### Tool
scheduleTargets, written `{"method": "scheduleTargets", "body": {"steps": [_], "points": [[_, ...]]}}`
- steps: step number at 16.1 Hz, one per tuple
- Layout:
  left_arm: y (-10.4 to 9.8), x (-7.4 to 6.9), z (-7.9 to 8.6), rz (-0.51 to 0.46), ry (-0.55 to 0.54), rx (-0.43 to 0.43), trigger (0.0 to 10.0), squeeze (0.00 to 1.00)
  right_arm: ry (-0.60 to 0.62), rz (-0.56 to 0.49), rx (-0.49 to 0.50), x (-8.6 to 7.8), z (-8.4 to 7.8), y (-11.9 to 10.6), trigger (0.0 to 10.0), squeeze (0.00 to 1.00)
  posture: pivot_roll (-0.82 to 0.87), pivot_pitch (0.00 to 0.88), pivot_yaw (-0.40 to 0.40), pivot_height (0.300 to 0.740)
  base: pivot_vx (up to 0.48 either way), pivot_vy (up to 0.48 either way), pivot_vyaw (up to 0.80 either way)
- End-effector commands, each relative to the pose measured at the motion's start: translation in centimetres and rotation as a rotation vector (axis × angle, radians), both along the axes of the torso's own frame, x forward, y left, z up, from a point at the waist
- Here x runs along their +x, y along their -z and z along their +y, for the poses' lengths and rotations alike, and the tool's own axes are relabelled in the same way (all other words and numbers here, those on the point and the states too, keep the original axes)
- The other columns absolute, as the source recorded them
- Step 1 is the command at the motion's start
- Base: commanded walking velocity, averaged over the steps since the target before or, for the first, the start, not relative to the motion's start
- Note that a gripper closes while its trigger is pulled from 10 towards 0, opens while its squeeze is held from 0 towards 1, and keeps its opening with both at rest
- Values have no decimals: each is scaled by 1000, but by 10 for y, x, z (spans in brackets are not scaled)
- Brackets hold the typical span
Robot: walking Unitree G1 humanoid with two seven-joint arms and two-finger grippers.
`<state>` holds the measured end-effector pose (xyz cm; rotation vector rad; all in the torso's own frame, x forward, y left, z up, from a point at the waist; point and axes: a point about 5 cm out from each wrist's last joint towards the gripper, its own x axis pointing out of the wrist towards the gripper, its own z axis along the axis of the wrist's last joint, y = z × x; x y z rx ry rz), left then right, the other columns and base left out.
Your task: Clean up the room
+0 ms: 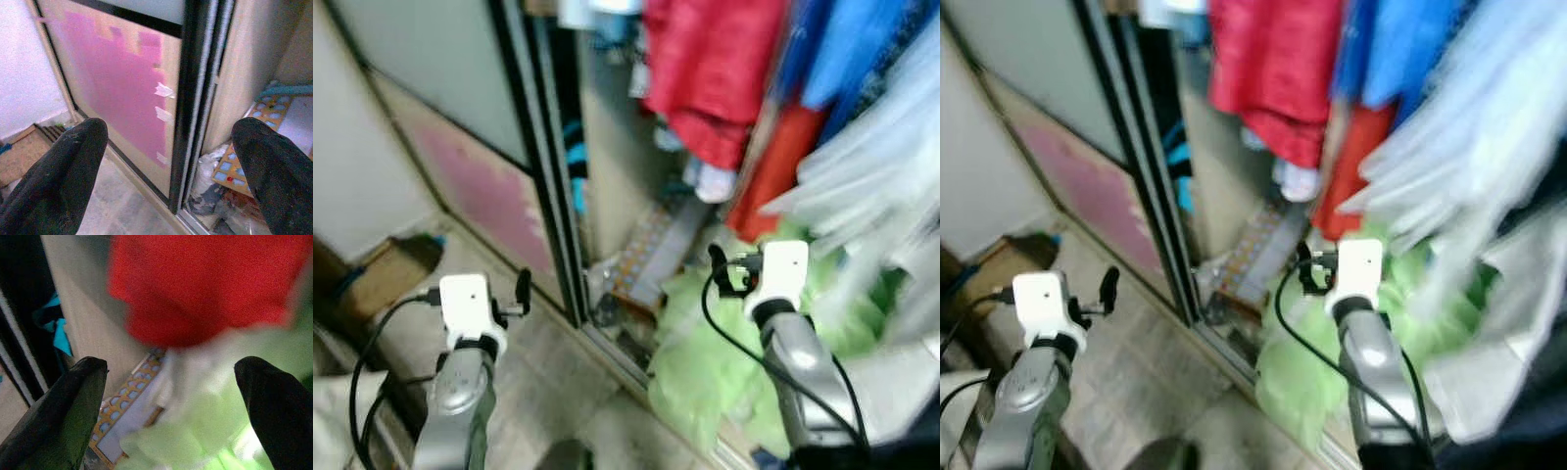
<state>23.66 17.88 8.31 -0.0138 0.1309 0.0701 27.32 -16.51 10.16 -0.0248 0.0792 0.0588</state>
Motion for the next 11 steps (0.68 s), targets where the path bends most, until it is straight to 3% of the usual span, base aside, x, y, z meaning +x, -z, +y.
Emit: {"method": "scheduleTargets", "body": {"steps": [1, 2, 5, 7, 11], "points": [[-4, 1, 5, -25, -7, 15, 10000, 0, -34, 22, 41, 1, 7, 1, 10000, 0, 35, 15, -19, 740, 0, 0, 800], [-4, 2, 3, -33, -3, 18, 10000, 0, -73, 40, 60, 0, 12, 3, 10000, 0, 35, 13, -18, 740, 0, 0, 800], [-5, 2, 2, -46, 10, 38, 10000, 0, -164, 8, -7, -6, 20, 0, 10000, 0, 34, 10, -17, 740, 0, 0, 800], [-6, 2, -1, -57, 46, 1, 10000, 0, -239, -32, -76, -10, 28, -3, 10000, 0, 32, 8, -17, 740, 0, 0, 800], [-5, 2, -4, -55, 44, 19, 10000, 0, -284, 27, -16, -10, 33, 4, 10000, 0, 35, 13, -22, 740, 0, 0, 800]]}}
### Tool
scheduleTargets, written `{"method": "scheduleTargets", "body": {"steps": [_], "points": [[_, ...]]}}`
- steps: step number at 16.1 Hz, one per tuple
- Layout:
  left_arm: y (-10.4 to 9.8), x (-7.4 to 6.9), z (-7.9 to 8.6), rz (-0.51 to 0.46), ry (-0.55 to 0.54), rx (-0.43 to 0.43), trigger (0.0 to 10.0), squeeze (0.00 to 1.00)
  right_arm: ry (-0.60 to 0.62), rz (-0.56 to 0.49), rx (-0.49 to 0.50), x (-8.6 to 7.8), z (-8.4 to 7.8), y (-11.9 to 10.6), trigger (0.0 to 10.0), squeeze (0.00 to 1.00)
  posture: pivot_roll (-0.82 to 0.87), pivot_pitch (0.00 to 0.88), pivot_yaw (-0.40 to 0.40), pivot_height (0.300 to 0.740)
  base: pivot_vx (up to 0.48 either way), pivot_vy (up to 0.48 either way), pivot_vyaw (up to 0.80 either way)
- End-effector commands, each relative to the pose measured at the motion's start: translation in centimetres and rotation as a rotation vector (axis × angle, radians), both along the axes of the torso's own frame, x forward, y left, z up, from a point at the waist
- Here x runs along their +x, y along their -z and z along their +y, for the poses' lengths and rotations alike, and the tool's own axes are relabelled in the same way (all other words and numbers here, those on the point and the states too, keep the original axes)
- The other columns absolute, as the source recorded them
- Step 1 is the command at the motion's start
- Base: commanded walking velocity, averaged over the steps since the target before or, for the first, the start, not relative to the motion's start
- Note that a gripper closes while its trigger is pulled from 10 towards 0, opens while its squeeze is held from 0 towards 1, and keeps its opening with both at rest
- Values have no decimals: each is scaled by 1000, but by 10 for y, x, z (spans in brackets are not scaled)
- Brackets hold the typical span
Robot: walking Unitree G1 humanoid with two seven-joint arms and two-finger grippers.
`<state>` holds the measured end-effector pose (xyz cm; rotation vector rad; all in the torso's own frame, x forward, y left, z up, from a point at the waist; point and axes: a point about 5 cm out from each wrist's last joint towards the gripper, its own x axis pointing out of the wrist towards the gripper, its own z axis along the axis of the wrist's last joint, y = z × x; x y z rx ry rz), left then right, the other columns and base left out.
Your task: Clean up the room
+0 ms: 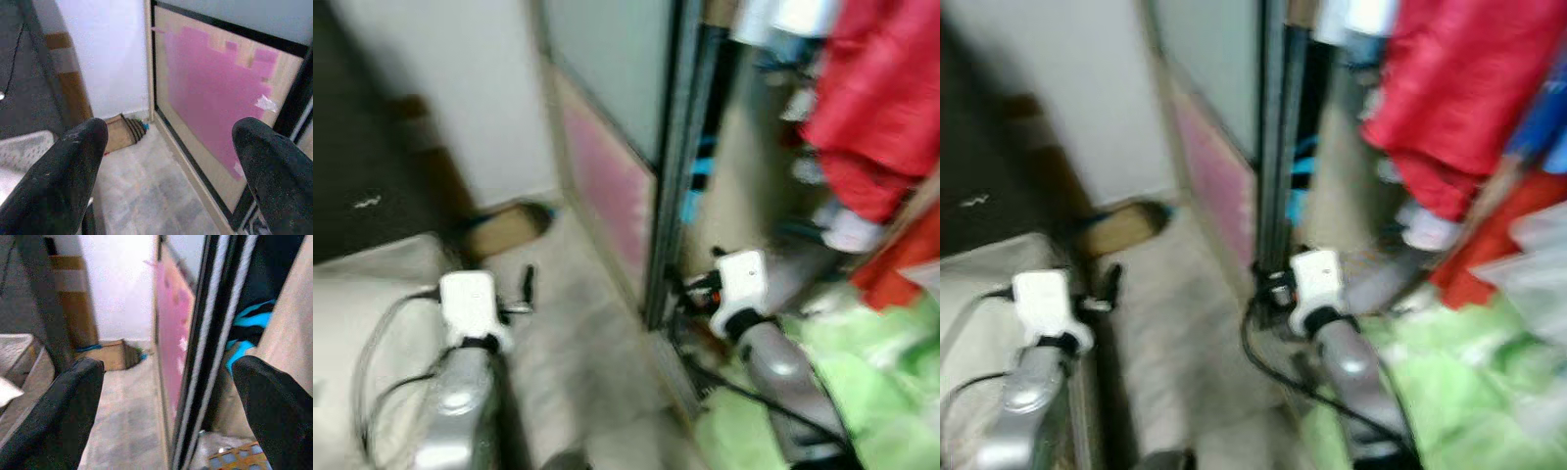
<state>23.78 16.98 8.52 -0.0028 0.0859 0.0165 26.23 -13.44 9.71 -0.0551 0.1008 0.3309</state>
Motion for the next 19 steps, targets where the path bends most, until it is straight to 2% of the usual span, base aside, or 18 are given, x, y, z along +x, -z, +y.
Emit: {"method": "scheduleTargets", "body": {"steps": [1, 2, 4, 11, 14, 18, 19], "points": [[-2, 1, 6, -5, -27, 38, 10000, 0, 22, 9, 24, 2, -2, 0, 10000, 0, 36, 13, -23, 740, 0, 0, 800], [-1, 1, 8, 2, -39, 59, 10000, 0, 39, 9, 24, 3, -6, 0, 10000, 0, 38, 15, -23, 740, 0, 0, 800], [1, 0, 9, 20, -49, 22, 10000, 0, 53, 9, 27, 5, -9, 0, 10000, 0, 36, 20, -24, 740, 0, 0, 800], [-4, 3, 6, -19, -35, 34, 10000, 0, 71, -19, 24, 10, -12, -6, 10000, 0, 33, 24, -22, 740, 0, 0, 800], [-6, 2, 7, -39, -18, -19, 10000, 0, 69, -26, 29, 12, -11, -7, 10000, 0, 32, 26, -23, 740, 0, 0, 800], [-6, 3, 6, -38, -27, 5, 10000, 0, 75, -32, 27, 14, -13, -8, 10000, 0, 33, 23, -23, 740, 0, 0, 800], [-6, 3, 6, -41, -41, -11, 10000, 0, 76, -34, 28, 14, -13, -8, 10000, 0, 34, 19, -26, 740, 0, 0, 800]]}}
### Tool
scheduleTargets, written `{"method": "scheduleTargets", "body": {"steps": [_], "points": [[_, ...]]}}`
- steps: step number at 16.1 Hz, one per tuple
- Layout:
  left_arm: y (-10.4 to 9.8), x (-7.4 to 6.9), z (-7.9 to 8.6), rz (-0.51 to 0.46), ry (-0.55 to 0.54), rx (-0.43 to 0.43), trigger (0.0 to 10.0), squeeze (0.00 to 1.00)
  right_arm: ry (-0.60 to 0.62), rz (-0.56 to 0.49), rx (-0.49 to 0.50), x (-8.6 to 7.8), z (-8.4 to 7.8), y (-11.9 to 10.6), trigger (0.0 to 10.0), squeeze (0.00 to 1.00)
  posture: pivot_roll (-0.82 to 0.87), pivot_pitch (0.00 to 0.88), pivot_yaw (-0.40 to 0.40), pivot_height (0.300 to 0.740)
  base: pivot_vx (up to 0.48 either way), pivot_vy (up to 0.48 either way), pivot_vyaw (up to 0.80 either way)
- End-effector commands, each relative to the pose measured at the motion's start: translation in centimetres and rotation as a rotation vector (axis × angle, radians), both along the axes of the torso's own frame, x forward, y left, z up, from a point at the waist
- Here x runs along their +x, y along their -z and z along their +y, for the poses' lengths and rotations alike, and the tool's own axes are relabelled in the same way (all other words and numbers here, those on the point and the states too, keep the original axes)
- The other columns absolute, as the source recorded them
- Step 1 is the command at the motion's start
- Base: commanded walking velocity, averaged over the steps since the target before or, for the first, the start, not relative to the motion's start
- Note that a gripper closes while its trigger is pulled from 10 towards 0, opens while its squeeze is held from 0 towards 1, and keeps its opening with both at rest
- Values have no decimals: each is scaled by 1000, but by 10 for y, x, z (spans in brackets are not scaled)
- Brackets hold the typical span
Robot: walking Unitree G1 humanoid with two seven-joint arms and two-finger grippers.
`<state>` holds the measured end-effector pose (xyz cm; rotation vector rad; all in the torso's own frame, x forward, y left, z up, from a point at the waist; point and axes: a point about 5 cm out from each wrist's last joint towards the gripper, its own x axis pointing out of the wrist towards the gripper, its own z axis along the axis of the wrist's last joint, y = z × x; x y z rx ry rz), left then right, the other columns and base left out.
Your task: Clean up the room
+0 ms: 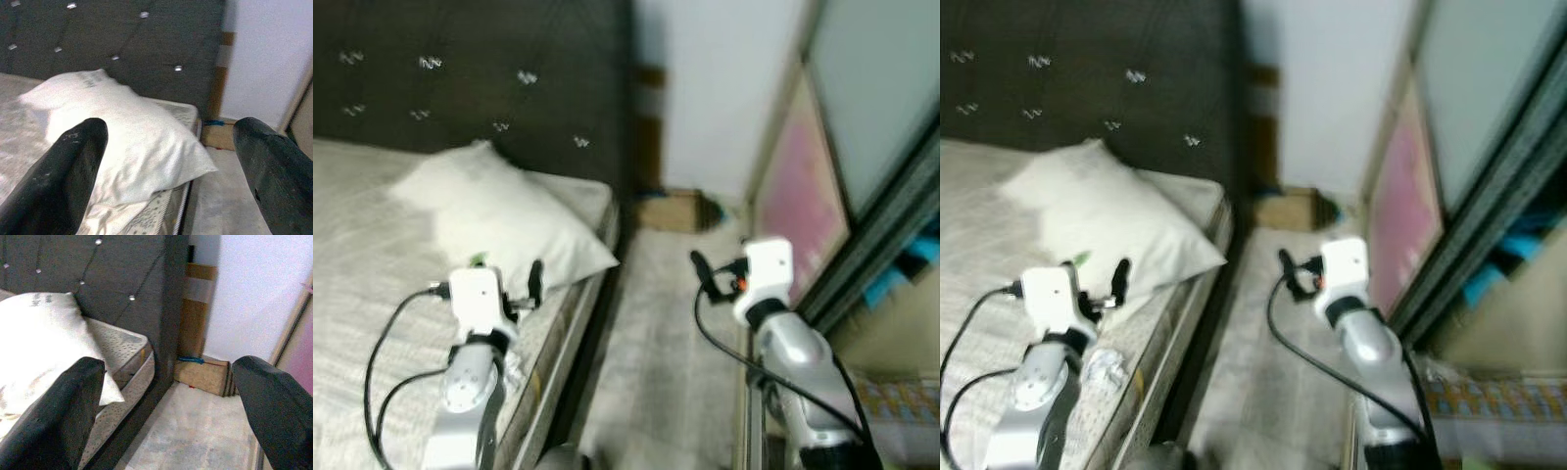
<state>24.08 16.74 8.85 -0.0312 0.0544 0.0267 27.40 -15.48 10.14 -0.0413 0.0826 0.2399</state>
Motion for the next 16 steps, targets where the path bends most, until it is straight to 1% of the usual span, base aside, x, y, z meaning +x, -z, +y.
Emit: {"method": "scheduleTargets", "body": {"steps": [1, 2, 3, 4, 6, 7, 12, 13, 16], "points": [[-2, 0, 8, -1, -40, 9, 10000, 0, -15, -17, 14, 3, 7, -4, 10000, 0, 34, 19, -26, 740, 0, 0, 800], [-5, 1, 5, -34, -16, -49, 10000, 0, -16, -21, 13, 4, 8, -4, 10000, 0, 33, 18, -25, 740, 0, 0, 800], [-5, 0, 4, -34, -6, -63, 10000, 0, -15, -24, 11, 4, 7, -5, 10000, 0, 33, 16, -24, 740, 0, 0, 800], [-5, -1, 4, -37, 6, -66, 10000, 0, -12, -26, 11, 5, 7, -5, 10000, 0, 33, 14, -24, 740, 0, 0, 800], [-5, -1, 5, -31, -4, -34, 10000, 0, -9, -28, 10, 6, 6, -5, 10000, 0, 33, 13, -23, 740, 0, 0, 800], [-4, -1, 5, -29, -3, -33, 10000, 0, -7, -29, 8, 6, 6, -5, 10000, 0, 33, 11, -23, 740, 0, 0, 800], [-3, -1, 3, -31, 15, -52, 10000, 0, 5, -30, 1, 7, 4, -4, 10000, 0, 38, 10, -34, 740, 0, 0, 800], [-3, -2, 3, -37, 7, -66, 10000, 0, 14, -24, -7, 6, 1, -2, 10000, 0, 43, 9, -40, 740, 0, 0, 800], [0, -6, 4, -24, 0, -69, 10000, 0, 41, -9, -15, 3, -1, 3, 10000, 0, 51, 0, -44, 740, 0, 0, 800]]}}
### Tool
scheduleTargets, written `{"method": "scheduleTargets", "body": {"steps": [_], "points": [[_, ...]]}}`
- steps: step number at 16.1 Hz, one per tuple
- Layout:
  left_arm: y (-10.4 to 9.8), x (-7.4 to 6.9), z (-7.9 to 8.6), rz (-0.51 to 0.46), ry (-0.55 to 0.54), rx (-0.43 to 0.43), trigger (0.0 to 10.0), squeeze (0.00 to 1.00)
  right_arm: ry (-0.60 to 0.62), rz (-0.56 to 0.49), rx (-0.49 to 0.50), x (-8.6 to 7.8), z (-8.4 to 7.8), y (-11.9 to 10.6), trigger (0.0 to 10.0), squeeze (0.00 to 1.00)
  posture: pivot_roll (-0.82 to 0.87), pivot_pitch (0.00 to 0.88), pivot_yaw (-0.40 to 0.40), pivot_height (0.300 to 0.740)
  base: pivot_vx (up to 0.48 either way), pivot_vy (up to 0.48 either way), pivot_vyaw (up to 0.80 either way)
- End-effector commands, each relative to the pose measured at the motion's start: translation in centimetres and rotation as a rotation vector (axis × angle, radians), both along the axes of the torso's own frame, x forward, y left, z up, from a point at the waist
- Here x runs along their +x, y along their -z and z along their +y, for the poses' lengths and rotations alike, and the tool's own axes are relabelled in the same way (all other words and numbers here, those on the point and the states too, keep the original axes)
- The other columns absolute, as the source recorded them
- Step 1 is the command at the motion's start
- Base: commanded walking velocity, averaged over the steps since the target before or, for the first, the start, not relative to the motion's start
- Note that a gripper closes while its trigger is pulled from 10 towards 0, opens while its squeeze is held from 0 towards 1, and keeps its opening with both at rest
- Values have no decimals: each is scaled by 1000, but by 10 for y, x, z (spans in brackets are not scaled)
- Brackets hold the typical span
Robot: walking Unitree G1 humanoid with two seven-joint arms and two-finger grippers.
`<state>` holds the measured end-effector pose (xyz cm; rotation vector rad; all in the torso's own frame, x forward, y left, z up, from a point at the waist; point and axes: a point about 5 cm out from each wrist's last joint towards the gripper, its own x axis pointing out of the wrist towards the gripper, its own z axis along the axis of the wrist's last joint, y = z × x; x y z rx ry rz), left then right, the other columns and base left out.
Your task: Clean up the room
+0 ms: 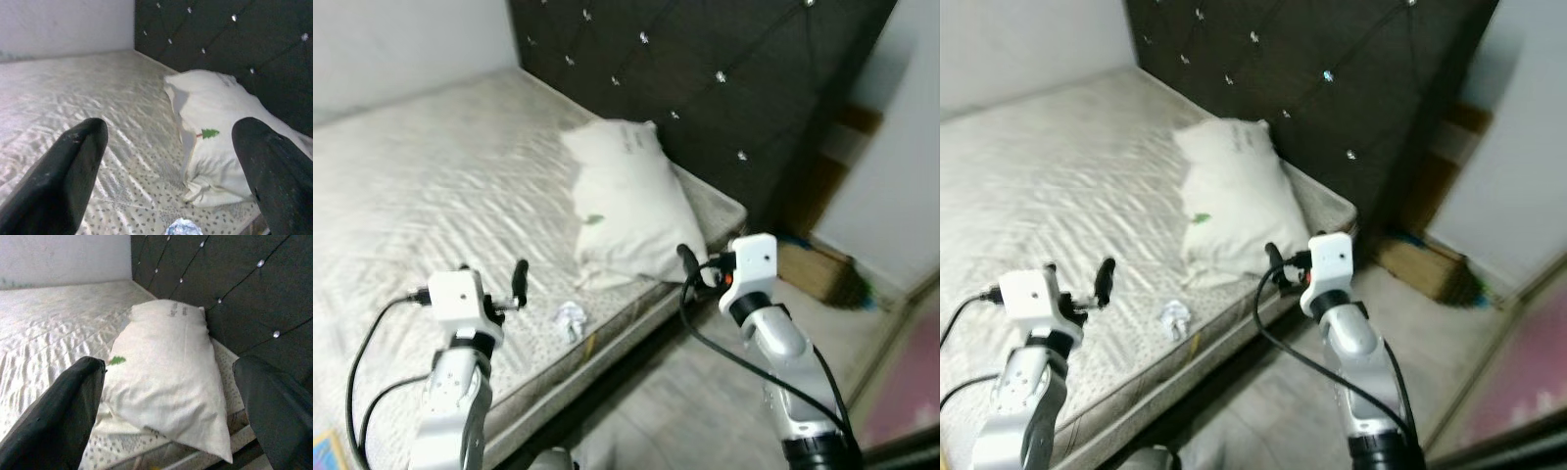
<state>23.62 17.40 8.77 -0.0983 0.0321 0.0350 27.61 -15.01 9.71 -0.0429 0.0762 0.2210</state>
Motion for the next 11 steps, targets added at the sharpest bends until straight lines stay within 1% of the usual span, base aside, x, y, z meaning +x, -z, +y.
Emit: {"method": "scheduleTargets", "body": {"steps": [1, 3, 6, 8, 11], "points": [[2, -2, -3, 13, 16, -5, 10000, 0, 33, 9, -1, 1, -4, 1, 10000, 0, 55, 0, -45, 740, 0, 0, 800], [-1, 1, -4, 8, 35, 4, 10000, 0, 11, -18, 2, 3, 6, -2, 10000, 0, 56, 4, -19, 740, 0, 0, 800], [-3, 5, -4, -4, 46, -9, 10000, 0, 17, -25, 10, 7, 6, -4, 10000, 0, 42, 4, -18, 740, 0, 0, 800], [-7, 10, -8, -19, 51, -31, 10000, 0, 18, -28, -4, 9, 2, -5, 10000, 0, 44, 12, -29, 740, 0, 0, 800], [-6, 10, -11, -15, 57, -27, 10000, 0, 22, -18, -8, 10, 3, -2, 10000, 0, 51, 28, -36, 740, 0, 0, 800]]}}
